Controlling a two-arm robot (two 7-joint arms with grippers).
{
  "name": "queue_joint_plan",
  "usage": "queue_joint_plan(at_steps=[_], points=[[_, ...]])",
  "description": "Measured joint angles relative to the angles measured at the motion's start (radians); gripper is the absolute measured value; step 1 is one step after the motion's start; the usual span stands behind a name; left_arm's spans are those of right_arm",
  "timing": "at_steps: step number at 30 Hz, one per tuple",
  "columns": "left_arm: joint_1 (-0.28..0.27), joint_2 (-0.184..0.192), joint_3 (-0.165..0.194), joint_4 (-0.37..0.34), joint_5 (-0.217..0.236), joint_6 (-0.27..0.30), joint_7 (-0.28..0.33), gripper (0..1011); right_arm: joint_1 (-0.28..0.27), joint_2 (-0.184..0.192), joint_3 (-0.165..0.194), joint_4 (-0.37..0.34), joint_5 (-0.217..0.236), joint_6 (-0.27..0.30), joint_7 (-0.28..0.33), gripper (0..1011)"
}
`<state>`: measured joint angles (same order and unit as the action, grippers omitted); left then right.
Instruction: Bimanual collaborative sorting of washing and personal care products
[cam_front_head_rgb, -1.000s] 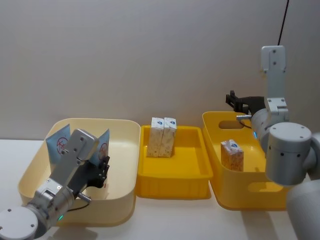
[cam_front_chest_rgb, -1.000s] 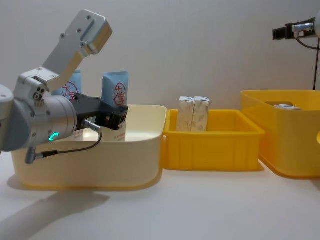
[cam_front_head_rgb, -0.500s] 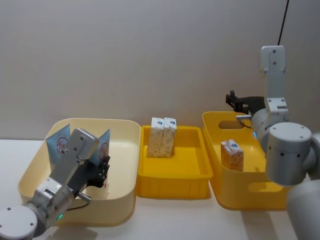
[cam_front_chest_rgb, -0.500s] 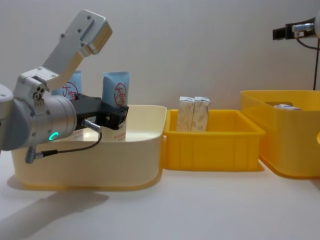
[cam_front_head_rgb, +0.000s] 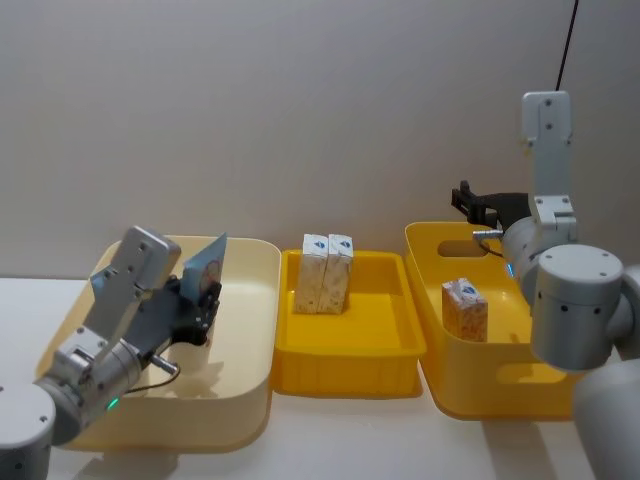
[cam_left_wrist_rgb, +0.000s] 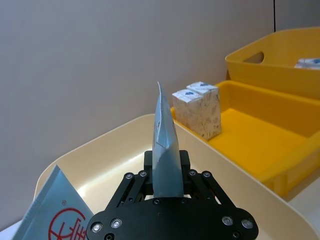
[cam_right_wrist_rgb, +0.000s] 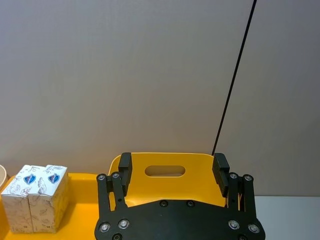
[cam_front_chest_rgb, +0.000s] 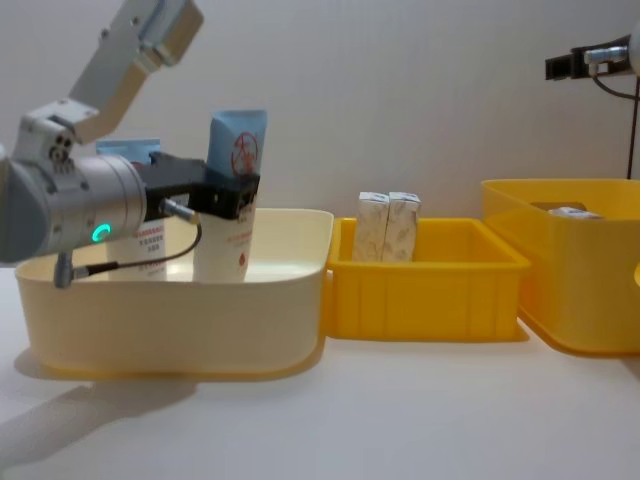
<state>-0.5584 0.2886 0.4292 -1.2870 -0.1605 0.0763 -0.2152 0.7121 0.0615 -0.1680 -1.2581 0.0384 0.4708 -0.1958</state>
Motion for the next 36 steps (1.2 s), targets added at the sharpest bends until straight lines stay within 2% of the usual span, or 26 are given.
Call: queue_joint_plan(at_steps=[10,28,36], points=[[-0.011,-0.012,-0.032,0.000,-0.048,-0.024,-0.045,275,0.000,0.000,0.000,0.000,0.000,0.000,0.000,1001],[-0.018,-0.024,-0.065,-0.006,-0.073,-0.015,-0.075,275,0.000,0.000,0.000,0.000,0.000,0.000,0.000,1001],[-0.031,-0.028,-0.089,-0.005,-0.101,-0.023,-0.108,274,0.000,0.003,-0.008,0.000,-0.003,-0.014,0.011,1001]])
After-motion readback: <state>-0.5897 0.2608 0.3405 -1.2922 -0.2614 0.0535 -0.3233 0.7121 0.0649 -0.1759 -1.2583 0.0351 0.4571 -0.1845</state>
